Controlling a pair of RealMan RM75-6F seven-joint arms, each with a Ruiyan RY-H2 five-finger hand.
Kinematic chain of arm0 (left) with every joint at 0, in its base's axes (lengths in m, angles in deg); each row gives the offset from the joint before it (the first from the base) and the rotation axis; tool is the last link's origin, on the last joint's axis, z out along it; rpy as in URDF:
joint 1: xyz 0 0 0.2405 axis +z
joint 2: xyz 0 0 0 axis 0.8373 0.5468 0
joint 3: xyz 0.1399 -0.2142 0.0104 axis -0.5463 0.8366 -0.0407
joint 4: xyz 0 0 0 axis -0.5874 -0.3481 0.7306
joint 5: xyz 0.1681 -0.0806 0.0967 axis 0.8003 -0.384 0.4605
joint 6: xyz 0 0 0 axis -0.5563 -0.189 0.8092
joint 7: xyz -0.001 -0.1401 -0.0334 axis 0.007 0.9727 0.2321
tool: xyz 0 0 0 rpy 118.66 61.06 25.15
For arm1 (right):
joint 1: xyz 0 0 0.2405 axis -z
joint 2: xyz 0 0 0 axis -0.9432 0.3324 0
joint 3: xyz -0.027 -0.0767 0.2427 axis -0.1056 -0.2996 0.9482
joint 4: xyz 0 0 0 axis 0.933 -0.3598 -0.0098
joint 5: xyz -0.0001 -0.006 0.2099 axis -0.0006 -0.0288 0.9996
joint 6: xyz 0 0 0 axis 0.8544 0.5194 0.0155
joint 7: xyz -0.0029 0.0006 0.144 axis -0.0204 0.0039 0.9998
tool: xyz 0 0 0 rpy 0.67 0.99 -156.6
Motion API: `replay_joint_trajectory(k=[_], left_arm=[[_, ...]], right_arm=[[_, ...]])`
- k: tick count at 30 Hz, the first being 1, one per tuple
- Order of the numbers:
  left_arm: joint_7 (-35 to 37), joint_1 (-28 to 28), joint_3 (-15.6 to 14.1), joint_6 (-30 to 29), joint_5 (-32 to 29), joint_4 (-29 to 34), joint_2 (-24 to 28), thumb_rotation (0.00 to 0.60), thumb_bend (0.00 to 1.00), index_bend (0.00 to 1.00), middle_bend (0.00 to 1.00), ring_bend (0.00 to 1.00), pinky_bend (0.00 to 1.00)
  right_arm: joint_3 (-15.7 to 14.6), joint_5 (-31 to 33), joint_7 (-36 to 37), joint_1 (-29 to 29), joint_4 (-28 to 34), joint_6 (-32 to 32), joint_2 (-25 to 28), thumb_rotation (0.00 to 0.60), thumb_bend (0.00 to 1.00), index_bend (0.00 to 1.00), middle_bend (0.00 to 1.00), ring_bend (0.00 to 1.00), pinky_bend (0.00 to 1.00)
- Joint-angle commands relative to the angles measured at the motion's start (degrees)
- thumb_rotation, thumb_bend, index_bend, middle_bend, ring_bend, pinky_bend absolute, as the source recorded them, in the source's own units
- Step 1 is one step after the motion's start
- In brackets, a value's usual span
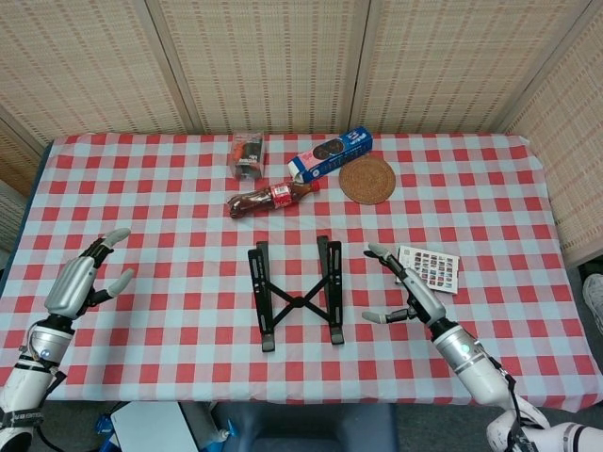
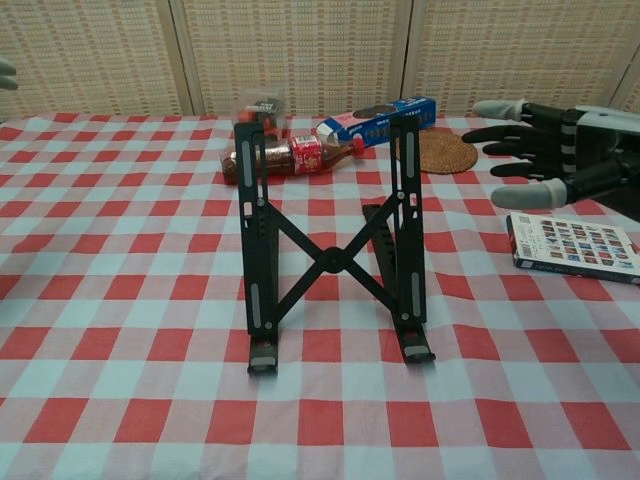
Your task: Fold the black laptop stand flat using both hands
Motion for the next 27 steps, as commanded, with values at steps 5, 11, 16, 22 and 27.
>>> replay_joint_trajectory(k=[5, 11, 16, 22, 27], left_arm=[[5.73, -2.02, -0.07, 2.26, 0.02, -3.12, -1.96, 0.123, 0.23, 0.13, 0.13, 0.15, 0.23], [9.67, -3.89, 0.05, 5.21, -0.81, -5.26, -3.22, 0.231, 0.23, 0.14, 0.13, 0.15, 0.23], [14.02, -5.55, 0.28, 7.76, -1.09, -6.63, -4.02, 0.268, 0.23, 0.14, 0.13, 0.15, 0.23], [22.17, -8.79, 0.24, 12.66, -0.16, -8.29, -5.30, 0.346, 0.23, 0.15, 0.14, 0.19, 0.23], [32.26, -11.16, -0.44, 16.21, 1.97, -6.15, -5.59, 0.349, 0.23, 0.19, 0.18, 0.23, 0.24]], right_arm=[[2.21, 3.47, 2.81, -3.31, -3.74, 3.76, -5.41, 0.600, 0.00, 0.05, 0.10, 0.00, 0.04], [2.84, 2.78, 6.23, -5.67, -5.65, 6.07, -8.79, 0.600, 0.00, 0.05, 0.10, 0.00, 0.04], [2.12, 0.46, 8.06, -6.24, -6.20, 5.51, -9.88, 0.600, 0.00, 0.05, 0.10, 0.00, 0.04], [1.03, -1.33, 9.62, -6.37, -5.91, 4.65, -9.85, 0.600, 0.00, 0.05, 0.10, 0.00, 0.04], [-0.04, -2.56, 10.61, -6.05, -5.69, 3.46, -9.28, 0.600, 0.00, 0.05, 0.10, 0.00, 0.04]])
